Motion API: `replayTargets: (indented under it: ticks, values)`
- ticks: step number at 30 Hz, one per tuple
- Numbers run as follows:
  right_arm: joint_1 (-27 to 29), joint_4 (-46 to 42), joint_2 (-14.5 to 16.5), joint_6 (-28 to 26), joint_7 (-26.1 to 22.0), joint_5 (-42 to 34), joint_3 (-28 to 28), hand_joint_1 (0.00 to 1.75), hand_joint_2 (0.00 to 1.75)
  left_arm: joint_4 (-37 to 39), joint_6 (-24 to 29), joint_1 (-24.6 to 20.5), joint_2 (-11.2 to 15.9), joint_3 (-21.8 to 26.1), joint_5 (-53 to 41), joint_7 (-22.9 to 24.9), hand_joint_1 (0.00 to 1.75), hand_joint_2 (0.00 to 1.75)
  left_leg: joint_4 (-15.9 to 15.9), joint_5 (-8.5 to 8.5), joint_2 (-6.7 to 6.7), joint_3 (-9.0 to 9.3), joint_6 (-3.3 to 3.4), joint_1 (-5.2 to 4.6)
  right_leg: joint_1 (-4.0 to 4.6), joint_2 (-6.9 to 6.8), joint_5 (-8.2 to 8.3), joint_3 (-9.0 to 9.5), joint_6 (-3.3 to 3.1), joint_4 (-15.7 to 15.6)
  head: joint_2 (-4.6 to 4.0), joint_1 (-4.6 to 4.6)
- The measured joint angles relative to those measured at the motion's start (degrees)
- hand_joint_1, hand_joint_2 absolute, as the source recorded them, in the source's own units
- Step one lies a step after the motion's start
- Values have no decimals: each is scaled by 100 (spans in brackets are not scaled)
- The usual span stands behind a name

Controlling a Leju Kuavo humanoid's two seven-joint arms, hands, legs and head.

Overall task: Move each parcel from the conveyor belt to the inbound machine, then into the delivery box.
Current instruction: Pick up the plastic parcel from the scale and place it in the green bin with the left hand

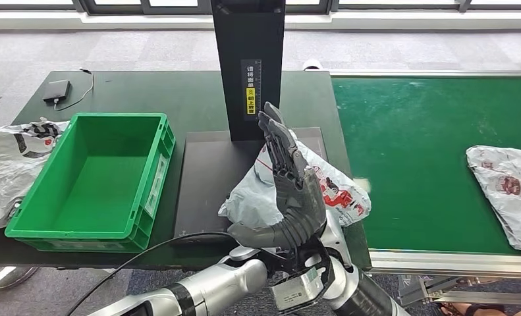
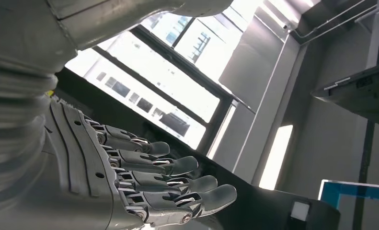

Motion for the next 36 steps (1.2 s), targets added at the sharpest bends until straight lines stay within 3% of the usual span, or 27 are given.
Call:
replayTargets:
  ticks: [1, 2, 11, 17, 22, 26, 36]
  values:
    - [22, -15, 1, -52, 0, 85, -1, 0, 175, 14, 113, 0, 0, -25, 60, 11, 171, 175, 0, 0, 0, 0, 0, 0, 0, 0, 0, 0, 0, 0, 0, 0]
    - [60, -46, 1, -97, -1, 161, -5, 0, 175, 31, 265, -1, 0, -49, 122, 13, 175, 175, 0, 0, 0, 1, 0, 0, 0, 0, 0, 0, 0, 0, 0, 0]
    - [518, -748, -38, -87, 0, 340, -366, 0, 175, 219, 1984, -70, 6, -101, 288, -231, 175, 175, 0, 0, 1, 1, -1, 0, 0, 2, 0, -1, 0, 0, -1, 1]
    - [598, -946, -56, -79, 3, 323, -462, 0, 175, 300, 2222, -95, 4, -101, 308, -323, 175, 175, 0, 0, 2, 2, -1, 0, 0, 3, 0, -2, 0, 0, 1, 0]
    - [628, -1056, -72, -14, 5, 225, -518, 0, 175, 362, 2870, -131, 8, -90, 534, -735, 175, 175, 0, 0, 2, 1, -1, 0, 0, 2, 0, -2, 0, 0, 0, 0]
    - [667, -1119, -92, 31, 7, 180, -561, 0, 175, 416, 3087, -167, 11, -52, 616, -946, 175, 175, 0, 0, 2, 1, -1, 0, 0, 3, 0, -2, 0, 0, 1, 1]
    - [672, -1159, -114, -139, 7, 65, -564, 0, 175, 460, 3654, -229, 20, 108, 623, -1166, 175, 175, 0, 1, 2, 0, -1, 0, 0, 3, 0, -2, 0, 0, 1, 1]
